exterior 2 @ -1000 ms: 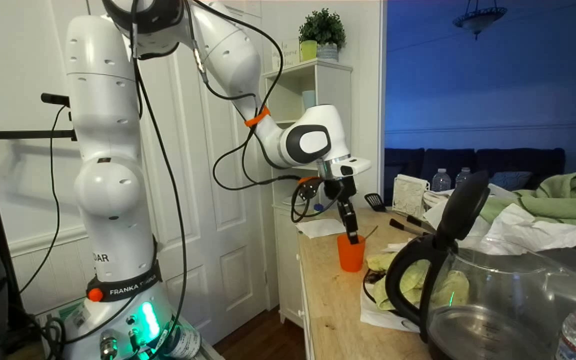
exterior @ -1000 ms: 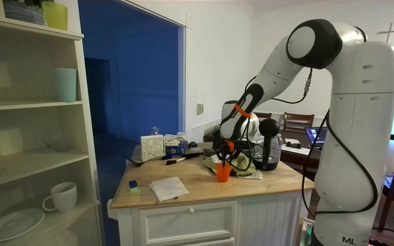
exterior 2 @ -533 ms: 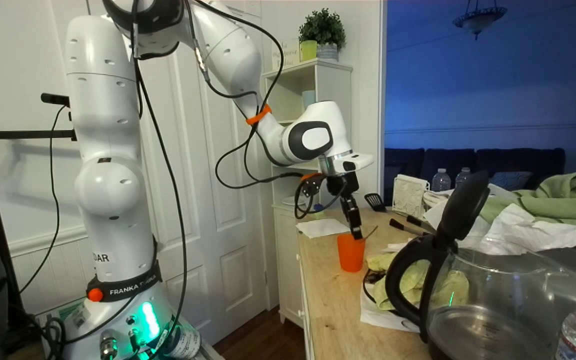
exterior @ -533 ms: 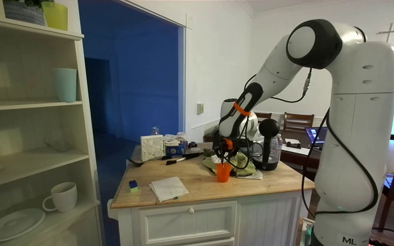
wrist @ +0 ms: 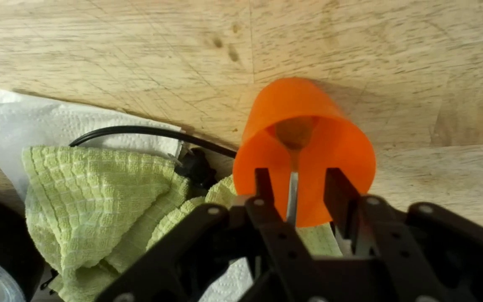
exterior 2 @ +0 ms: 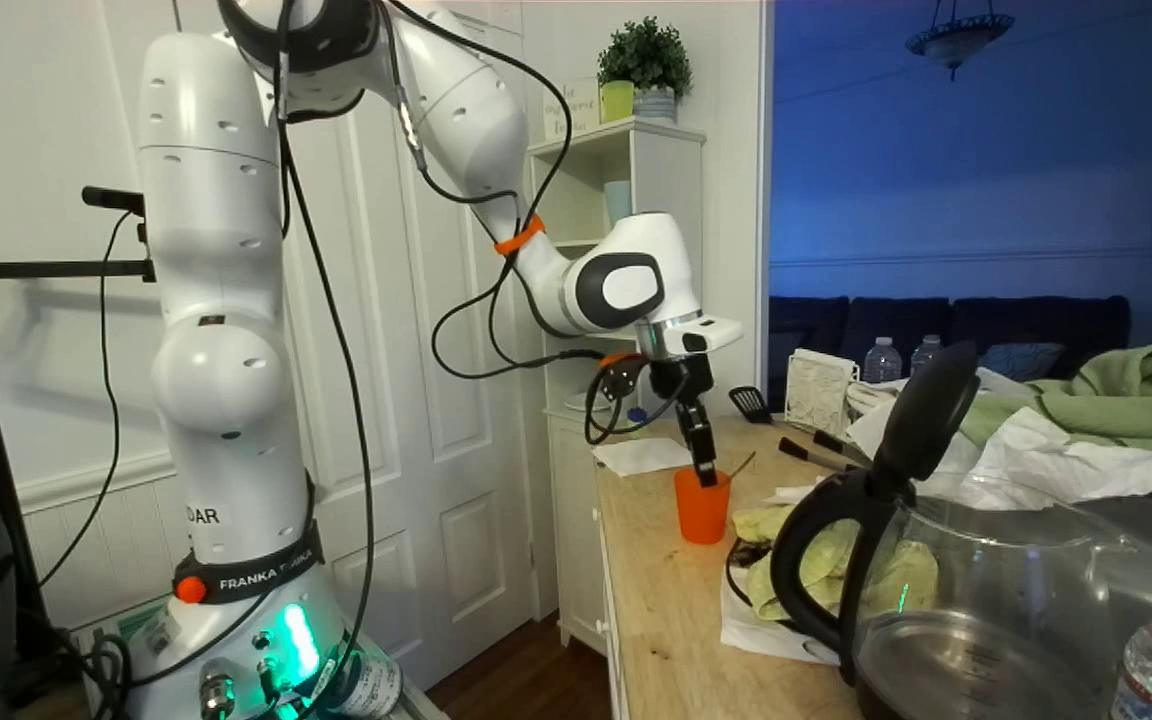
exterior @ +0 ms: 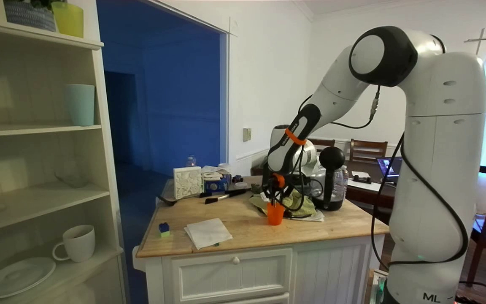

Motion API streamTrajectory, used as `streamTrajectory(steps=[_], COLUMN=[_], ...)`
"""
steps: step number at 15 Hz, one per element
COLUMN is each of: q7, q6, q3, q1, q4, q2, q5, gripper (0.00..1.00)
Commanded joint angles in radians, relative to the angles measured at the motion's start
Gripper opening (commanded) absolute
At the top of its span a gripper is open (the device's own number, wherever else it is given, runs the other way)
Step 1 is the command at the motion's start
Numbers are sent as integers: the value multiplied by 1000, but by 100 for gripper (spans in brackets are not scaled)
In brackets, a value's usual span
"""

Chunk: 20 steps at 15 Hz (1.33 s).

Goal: Move the spoon from the orange cup to the paper towel

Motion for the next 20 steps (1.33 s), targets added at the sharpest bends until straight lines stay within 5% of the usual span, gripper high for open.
streamTrajectory(steps=[1, 12, 13, 16, 20], q7=[-30, -29, -29, -35, -35], q6=[19, 124, 134, 145, 141], q3=[-8, -48, -54, -69, -81], q1=[18, 45, 49, 61, 77], q4=[13, 30, 32, 32, 28], q2=[33, 96, 102, 112, 108], q5=[68, 92, 91, 99, 98], gripper=[37, 41, 38, 8, 4])
